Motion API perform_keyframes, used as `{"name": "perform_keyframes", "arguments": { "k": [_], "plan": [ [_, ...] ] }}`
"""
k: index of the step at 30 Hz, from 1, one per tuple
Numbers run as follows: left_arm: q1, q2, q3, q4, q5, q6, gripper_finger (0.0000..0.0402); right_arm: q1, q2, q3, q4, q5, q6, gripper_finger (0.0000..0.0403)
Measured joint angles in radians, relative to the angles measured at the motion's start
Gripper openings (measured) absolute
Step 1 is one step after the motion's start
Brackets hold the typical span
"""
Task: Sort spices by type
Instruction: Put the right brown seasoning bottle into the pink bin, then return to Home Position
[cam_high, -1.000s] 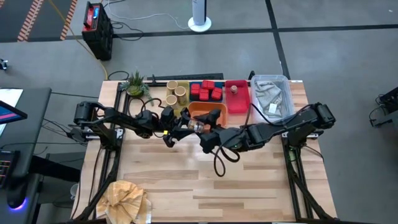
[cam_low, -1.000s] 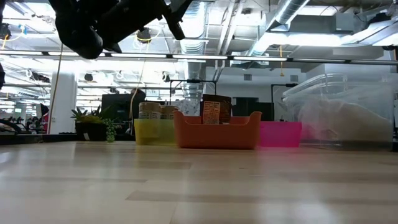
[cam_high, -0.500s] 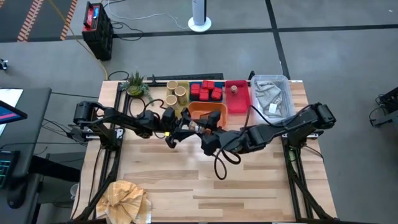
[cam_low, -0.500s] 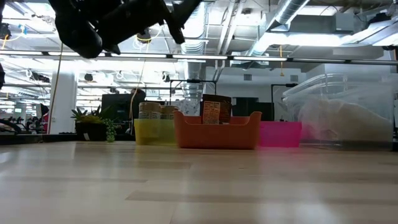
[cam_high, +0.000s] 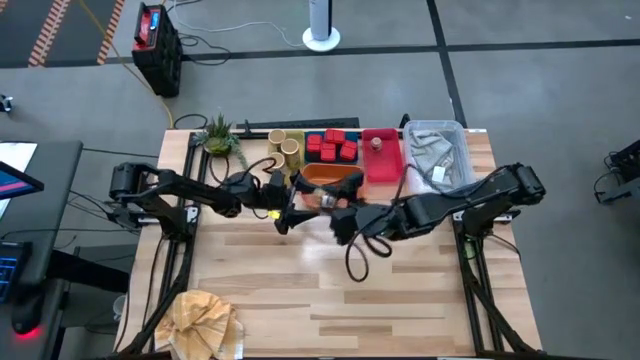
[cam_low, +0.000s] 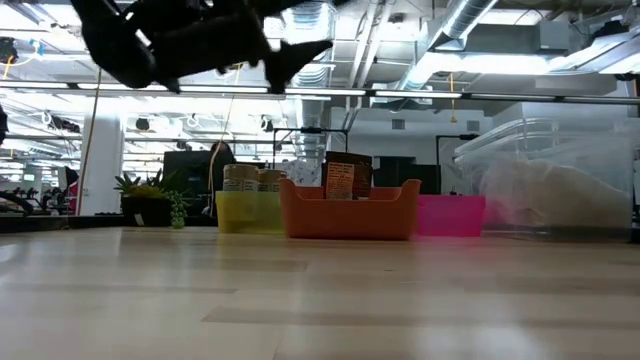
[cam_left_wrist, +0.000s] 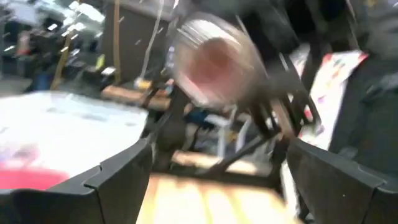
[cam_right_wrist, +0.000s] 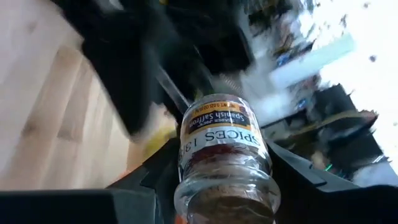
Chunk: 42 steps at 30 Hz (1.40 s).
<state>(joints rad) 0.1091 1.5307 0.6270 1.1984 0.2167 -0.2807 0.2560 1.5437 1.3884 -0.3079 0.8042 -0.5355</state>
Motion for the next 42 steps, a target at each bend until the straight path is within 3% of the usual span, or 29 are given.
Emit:
{"name": "perform_keyframes", "arguments": {
  "k": [5,9,18,21,34,42],
  "plan": [
    [-0.045,-0.022,-0.082,-0.075,-0.147,0.094,0.0354,-0.134,-0.069,0.000,-0.317,-0.025,0.316,0.0207],
    [-0.092,-0.024,-0.131,-0.151,-0.347,0.145,0.0352,-0.311,-0.069,0.000,-0.530,-0.160,0.533,0.0207],
    [-0.166,-0.024,-0.179,-0.164,-0.534,0.192,0.0351,-0.699,0.103,0.000,-0.617,-0.454,0.605,0.0207],
    [-0.192,-0.024,-0.193,-0.154,-0.601,0.239,0.0351,-0.778,0.184,0.000,-0.654,-0.477,0.614,0.0207],
    [-0.215,-0.024,-0.221,-0.152,-0.628,0.276,0.0351,-0.842,0.372,0.000,-0.689,-0.608,0.512,0.0209],
    [-0.215,-0.028,-0.221,-0.149,-0.627,0.276,0.0351,-0.851,0.375,0.000,-0.683,-0.608,0.501,0.0301]
  ]
}}
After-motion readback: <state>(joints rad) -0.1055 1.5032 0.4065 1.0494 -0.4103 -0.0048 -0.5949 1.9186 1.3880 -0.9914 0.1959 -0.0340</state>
